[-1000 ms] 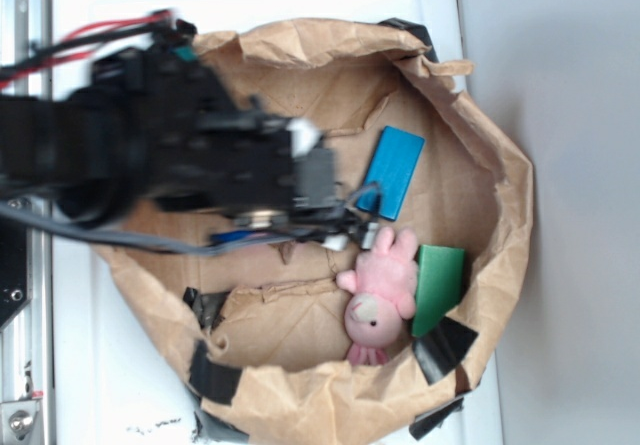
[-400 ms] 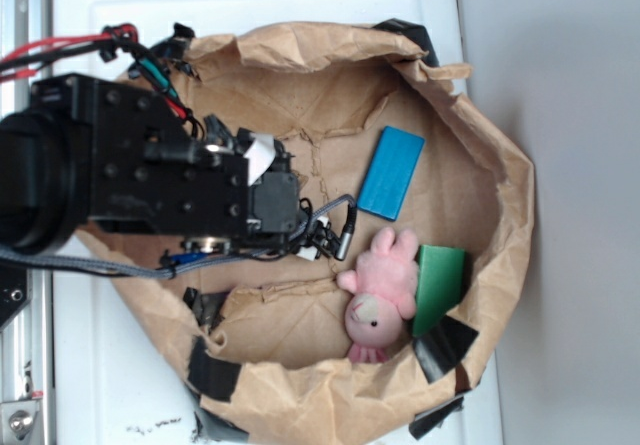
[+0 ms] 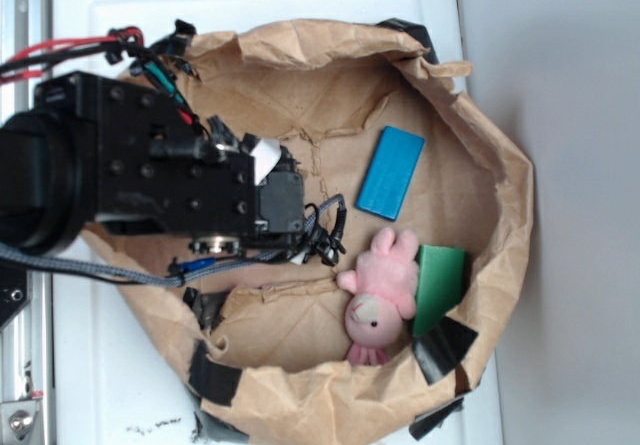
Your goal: Grab the wood chip.
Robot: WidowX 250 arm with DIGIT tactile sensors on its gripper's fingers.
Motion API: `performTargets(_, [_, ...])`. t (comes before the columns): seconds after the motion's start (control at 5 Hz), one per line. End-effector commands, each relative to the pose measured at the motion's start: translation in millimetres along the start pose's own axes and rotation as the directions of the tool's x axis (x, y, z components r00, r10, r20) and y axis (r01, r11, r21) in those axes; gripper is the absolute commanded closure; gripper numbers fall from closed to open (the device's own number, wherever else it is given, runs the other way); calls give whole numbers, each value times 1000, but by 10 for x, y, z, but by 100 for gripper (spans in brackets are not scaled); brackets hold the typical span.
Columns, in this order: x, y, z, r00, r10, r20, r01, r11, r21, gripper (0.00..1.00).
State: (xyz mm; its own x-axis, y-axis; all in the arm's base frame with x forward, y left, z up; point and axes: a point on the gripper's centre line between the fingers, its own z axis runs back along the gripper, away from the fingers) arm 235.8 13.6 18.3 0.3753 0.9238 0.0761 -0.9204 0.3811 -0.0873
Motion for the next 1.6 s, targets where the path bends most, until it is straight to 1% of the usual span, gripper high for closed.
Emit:
performTargets(0.0, [206,313,72,1000,-25,2,25,998,-63,100])
performTargets(0.2, [247,359,155,999,-35,-22,34,997,-75,100])
performTargets(0.4, [248,252,445,998,-1,-65,-5,996,-88,100])
performTargets(0.6, [275,75,802,995,56,-78,-61,996,-69,100])
performTargets(0.8, [305,-46,1093,993,100,-56,-104,993,-58,100])
performTargets(1.0, [394,-420,1177,995,95,-40,-99,992,-83,100])
performTargets(1.2, [439,-609,1170,994,82,-69,-88,992,-93,100])
performTargets(1.4, [485,-742,1100,1000,-1,4,2,991,-130,81])
